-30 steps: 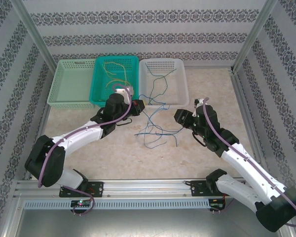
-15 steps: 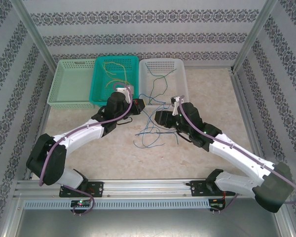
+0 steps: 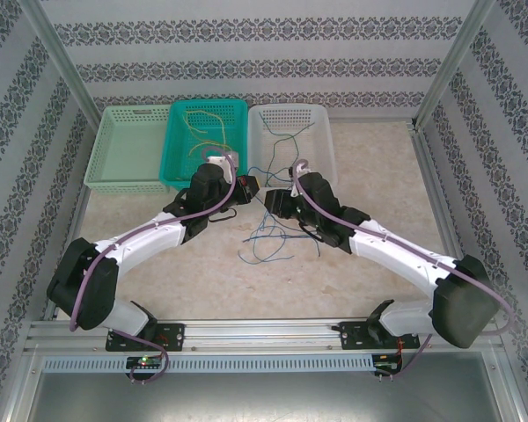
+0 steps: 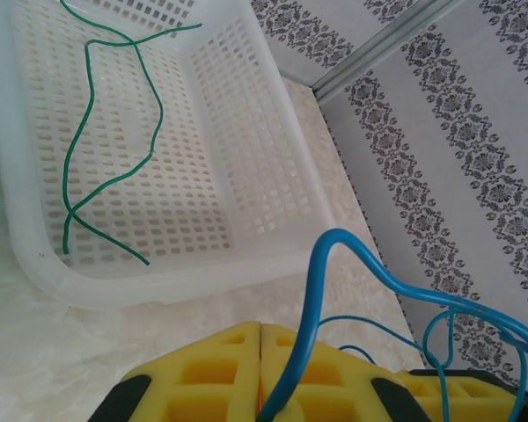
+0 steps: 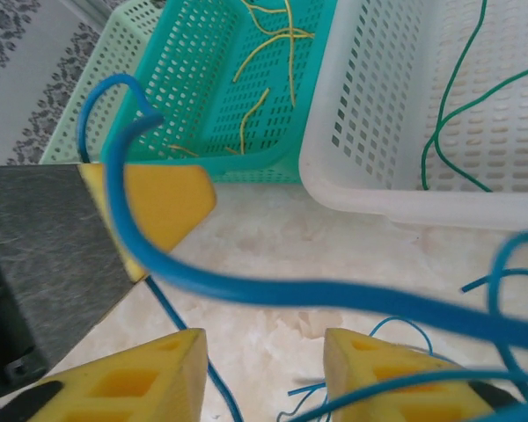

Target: Untangle the cables

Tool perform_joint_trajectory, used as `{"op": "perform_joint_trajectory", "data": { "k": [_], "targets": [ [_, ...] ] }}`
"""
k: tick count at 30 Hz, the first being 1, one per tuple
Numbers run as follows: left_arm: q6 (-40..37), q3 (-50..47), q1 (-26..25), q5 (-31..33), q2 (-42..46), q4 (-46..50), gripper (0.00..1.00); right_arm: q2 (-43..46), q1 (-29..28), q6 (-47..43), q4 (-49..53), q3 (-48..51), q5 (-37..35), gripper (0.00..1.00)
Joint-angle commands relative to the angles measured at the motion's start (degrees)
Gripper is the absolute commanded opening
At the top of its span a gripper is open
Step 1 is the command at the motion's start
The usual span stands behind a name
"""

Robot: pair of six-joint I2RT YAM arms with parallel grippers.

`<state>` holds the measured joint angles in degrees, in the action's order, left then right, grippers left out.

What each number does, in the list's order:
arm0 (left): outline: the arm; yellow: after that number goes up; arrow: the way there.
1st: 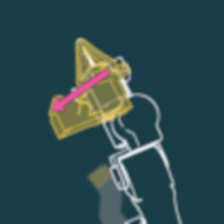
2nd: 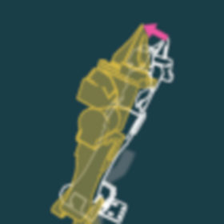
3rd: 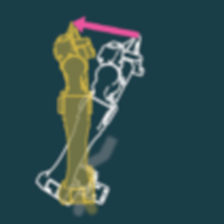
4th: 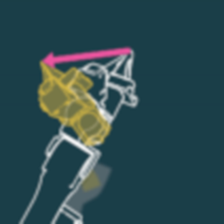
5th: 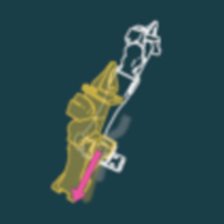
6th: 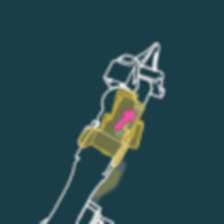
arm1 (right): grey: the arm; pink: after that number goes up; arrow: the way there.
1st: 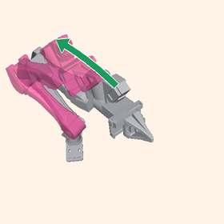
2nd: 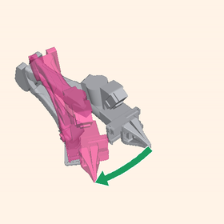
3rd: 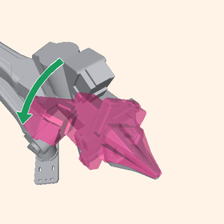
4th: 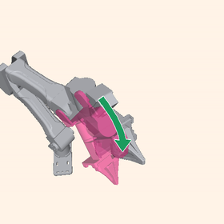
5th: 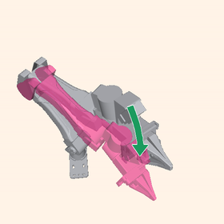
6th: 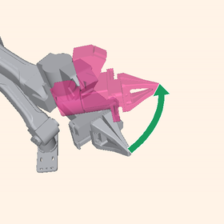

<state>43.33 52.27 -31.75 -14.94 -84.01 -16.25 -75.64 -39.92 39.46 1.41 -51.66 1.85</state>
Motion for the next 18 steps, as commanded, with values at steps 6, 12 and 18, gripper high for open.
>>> {"op": "perform_joint_trajectory", "data": {
  "k": [6,12,18],
  "targets": [
    [-2.0,-0.1,2.6,2.8,7.5,1.0,0.00,-0.6,2.8,-0.4,9.0,-2.1,-5.2,0.00],
    [-4.8,0.9,7.5,3.6,15.6,6.2,0.00,3.4,8.7,-0.4,18.7,2.6,-8.1,0.00],
    [-8.1,2.2,12.5,4.7,21.9,15.8,0.00,7.3,13.5,0.1,19.4,6.6,-6.9,0.00]
  ]
}}
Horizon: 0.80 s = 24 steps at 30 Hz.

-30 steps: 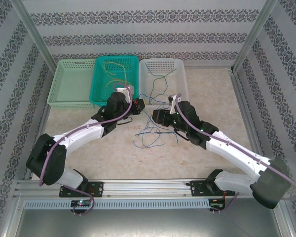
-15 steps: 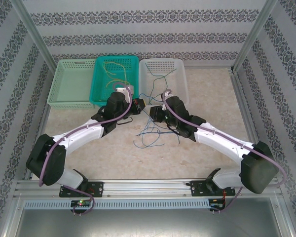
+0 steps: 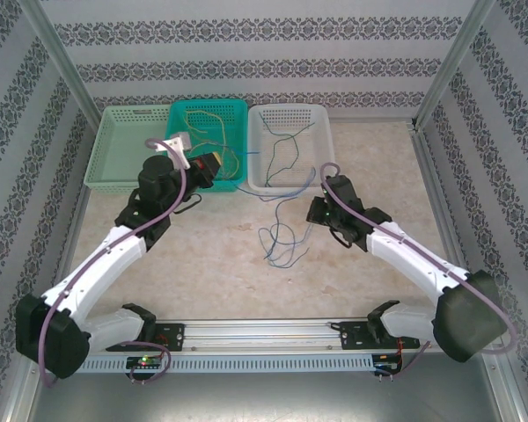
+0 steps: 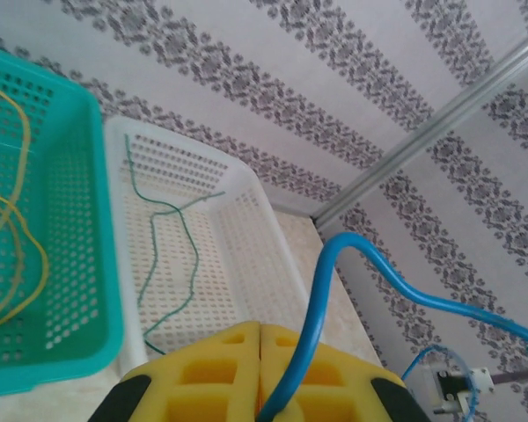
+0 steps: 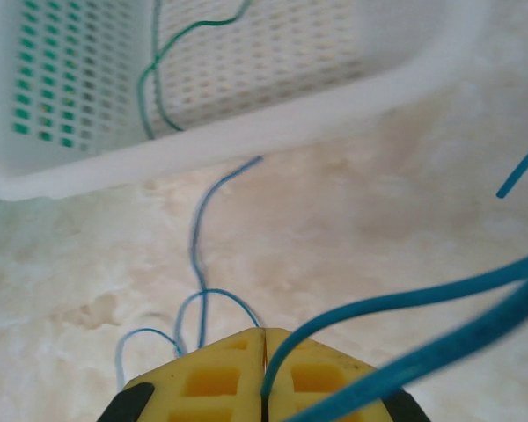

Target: Untangle the cables

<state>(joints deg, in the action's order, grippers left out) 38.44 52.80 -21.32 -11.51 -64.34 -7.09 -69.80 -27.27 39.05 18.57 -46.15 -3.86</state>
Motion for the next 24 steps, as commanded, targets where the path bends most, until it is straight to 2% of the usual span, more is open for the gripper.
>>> {"op": "perform_joint_trajectory", "data": {
  "k": [1,10,12,14,15,16,17,19,24],
  "targets": [
    [-3.4,1.5,3.0,1.2,3.2,7.4,0.00,1.3,1.0,0.4,2.4,1.1,-0.9,0.00],
    [-8.1,5.8,7.9,1.9,9.4,17.1,0.00,-7.8,-0.1,-0.4,3.5,-0.9,4.4,0.00],
    [-8.3,6.7,8.0,0.8,9.4,18.1,0.00,-9.7,-0.3,-1.0,5.0,-2.4,4.6,0.14],
    [-8.0,6.9,8.0,-0.2,9.0,18.3,0.00,-10.5,-0.6,-2.1,5.6,-3.5,4.6,0.24],
    [-7.7,6.7,8.0,-0.4,8.8,18.3,0.00,-10.4,-0.8,-2.4,5.9,-4.0,4.4,0.38],
    [-7.5,6.5,8.0,-0.4,8.8,18.1,0.00,-9.8,-0.9,-2.6,6.0,-4.5,4.0,0.56],
    [-7.4,6.4,8.0,-0.4,8.8,18.0,0.00,-9.2,-0.9,-2.8,6.0,-4.6,4.1,0.66],
    [-6.8,6.4,8.2,-0.3,8.8,17.8,0.00,-6.8,-0.9,-3.1,5.2,-4.5,4.2,0.71],
    [-3.1,4.8,8.7,1.6,10.1,14.7,0.00,0.1,-0.8,-0.6,2.1,-3.2,5.4,0.75]
  ]
}}
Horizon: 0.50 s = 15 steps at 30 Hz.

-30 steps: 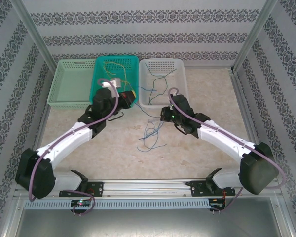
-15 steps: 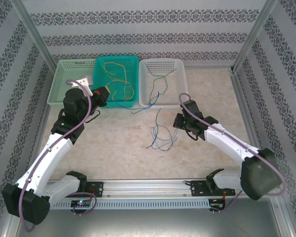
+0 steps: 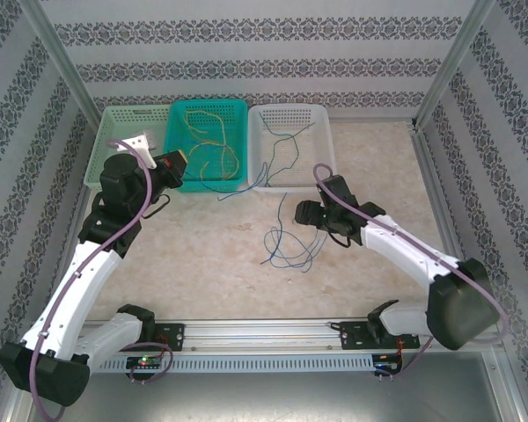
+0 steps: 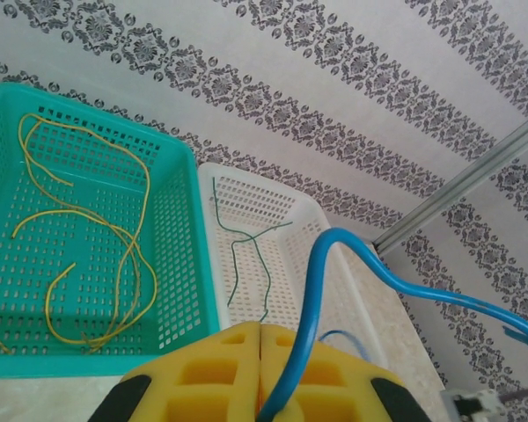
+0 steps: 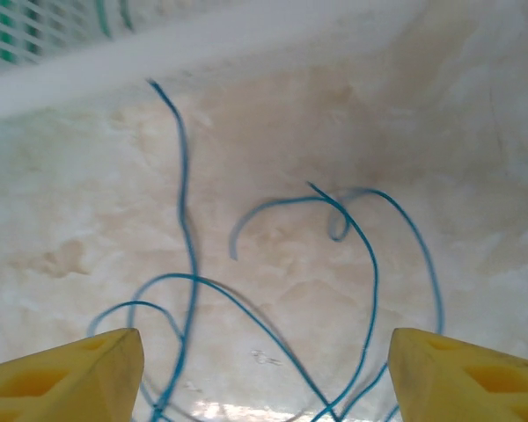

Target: Untangle the cables

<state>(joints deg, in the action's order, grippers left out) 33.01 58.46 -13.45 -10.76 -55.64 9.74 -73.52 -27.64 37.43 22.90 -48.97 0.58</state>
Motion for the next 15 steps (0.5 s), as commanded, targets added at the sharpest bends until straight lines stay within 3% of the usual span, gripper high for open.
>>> {"op": "perform_joint_trajectory", "data": {
  "k": [1,6,15],
  "targets": [
    [3.5,-1.5,0.8,1.4,1.8,-3.4,0.00,5.3,-0.4,1.6,-3.4,0.2,1.5,0.75],
    [8.9,-3.9,0.8,1.3,2.1,-9.6,0.00,8.5,-1.0,4.1,-11.9,2.6,7.6,0.69],
    [14.9,-4.7,0.8,-0.7,1.5,-14.8,0.00,2.6,-4.2,11.4,-26.1,4.1,12.6,0.66]
  ]
}}
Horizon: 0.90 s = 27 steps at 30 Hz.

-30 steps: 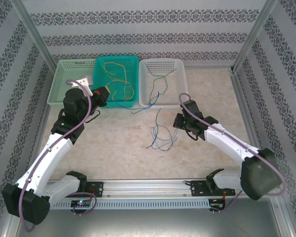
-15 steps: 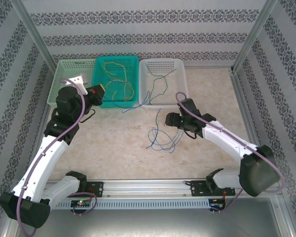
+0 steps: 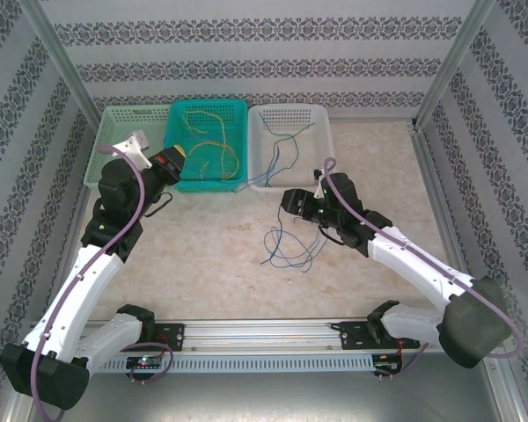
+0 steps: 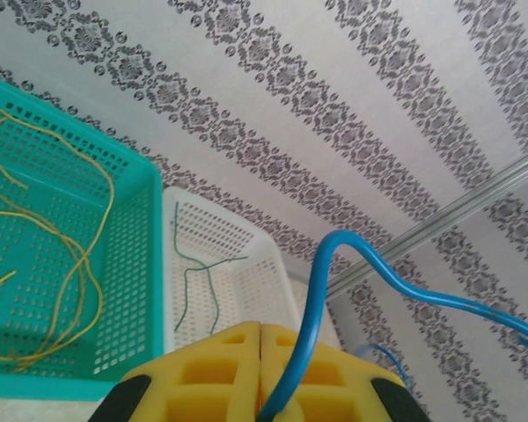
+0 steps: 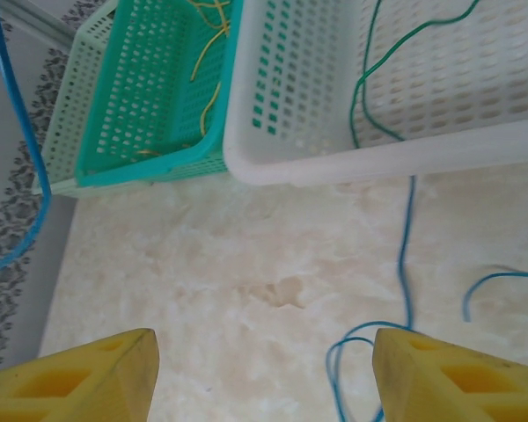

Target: Untangle the cables

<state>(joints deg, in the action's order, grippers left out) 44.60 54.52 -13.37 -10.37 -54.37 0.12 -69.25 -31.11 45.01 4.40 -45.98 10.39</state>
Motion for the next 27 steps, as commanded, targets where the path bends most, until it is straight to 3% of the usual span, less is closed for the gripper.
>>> {"op": "perform_joint_trajectory", "data": {
  "k": [1,12,18,27],
  "targets": [
    [3.7,-0.9,0.7,-1.2,0.2,-5.5,0.00,-2.5,-1.2,4.3,-9.1,1.1,2.9,0.66],
    [5.8,-2.7,0.7,-2.0,0.6,-7.2,0.00,-9.4,-2.5,12.5,-27.6,1.5,5.9,0.68],
    [5.7,-2.7,0.8,-2.0,0.8,-7.5,0.00,-10.7,-2.7,13.1,-29.3,0.9,5.6,0.67],
    [6.2,-3.6,0.7,-2.2,1.1,-8.3,0.00,-17.6,-2.7,20.3,-39.9,-1.8,7.8,0.66]
  ]
}}
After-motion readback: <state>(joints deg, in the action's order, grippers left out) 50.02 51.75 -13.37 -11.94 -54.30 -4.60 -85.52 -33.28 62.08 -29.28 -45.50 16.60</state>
